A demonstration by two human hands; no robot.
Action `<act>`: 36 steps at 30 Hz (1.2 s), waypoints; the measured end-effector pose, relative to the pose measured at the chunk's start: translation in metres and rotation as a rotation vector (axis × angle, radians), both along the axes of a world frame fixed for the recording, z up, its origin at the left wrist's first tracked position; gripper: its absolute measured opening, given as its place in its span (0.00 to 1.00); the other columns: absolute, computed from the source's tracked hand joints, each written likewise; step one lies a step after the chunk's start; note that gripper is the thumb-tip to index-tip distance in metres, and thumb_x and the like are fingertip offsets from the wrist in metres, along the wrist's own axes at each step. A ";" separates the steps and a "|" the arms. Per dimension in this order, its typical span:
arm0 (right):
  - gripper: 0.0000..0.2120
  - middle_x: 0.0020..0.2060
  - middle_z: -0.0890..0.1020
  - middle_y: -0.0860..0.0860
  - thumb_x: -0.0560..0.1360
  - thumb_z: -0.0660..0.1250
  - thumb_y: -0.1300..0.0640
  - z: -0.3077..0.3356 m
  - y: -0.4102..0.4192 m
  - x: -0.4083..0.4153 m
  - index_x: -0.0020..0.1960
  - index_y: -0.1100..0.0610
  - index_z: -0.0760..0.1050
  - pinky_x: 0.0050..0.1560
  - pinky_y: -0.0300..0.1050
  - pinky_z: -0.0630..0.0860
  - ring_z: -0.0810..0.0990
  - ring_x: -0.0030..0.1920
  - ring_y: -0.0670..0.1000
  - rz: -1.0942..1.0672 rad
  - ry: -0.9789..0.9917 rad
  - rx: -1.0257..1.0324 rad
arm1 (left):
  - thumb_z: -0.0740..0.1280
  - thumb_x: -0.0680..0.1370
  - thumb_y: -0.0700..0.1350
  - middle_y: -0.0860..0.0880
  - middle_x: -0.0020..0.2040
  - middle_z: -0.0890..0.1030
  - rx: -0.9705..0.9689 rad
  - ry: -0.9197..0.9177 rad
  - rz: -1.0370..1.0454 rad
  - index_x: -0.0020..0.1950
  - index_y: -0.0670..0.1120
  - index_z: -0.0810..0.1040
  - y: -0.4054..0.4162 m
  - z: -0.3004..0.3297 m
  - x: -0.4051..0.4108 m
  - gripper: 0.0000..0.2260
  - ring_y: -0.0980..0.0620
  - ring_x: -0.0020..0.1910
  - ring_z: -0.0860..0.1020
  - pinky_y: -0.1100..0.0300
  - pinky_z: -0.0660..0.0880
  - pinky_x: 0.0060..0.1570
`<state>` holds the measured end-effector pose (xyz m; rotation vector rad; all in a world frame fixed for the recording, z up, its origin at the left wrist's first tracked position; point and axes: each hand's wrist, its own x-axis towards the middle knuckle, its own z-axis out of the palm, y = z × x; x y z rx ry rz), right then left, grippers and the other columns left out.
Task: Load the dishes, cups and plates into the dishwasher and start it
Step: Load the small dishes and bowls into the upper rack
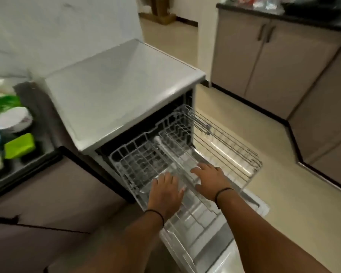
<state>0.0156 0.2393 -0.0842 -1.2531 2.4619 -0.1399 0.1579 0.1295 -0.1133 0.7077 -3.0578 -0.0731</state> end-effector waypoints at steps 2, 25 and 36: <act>0.24 0.74 0.64 0.51 0.77 0.63 0.50 0.024 -0.035 0.008 0.73 0.47 0.65 0.72 0.54 0.59 0.62 0.74 0.54 0.049 0.030 -0.040 | 0.57 0.78 0.58 0.43 0.61 0.76 -0.074 0.084 0.090 0.62 0.45 0.75 -0.039 0.021 0.015 0.21 0.43 0.60 0.73 0.48 0.72 0.58; 0.42 0.77 0.57 0.56 0.72 0.73 0.47 0.131 -0.407 0.240 0.78 0.55 0.56 0.72 0.51 0.62 0.61 0.74 0.59 0.464 -0.136 -0.356 | 0.78 0.68 0.53 0.44 0.75 0.64 0.315 0.486 1.065 0.77 0.45 0.58 -0.337 0.155 0.310 0.45 0.45 0.73 0.65 0.49 0.66 0.69; 0.40 0.61 0.70 0.57 0.61 0.81 0.44 0.117 -0.446 0.233 0.67 0.55 0.70 0.62 0.46 0.67 0.69 0.62 0.56 0.454 -0.203 -0.336 | 0.82 0.62 0.52 0.48 0.57 0.78 0.447 0.507 0.939 0.61 0.47 0.74 -0.380 0.150 0.305 0.32 0.51 0.54 0.74 0.60 0.69 0.49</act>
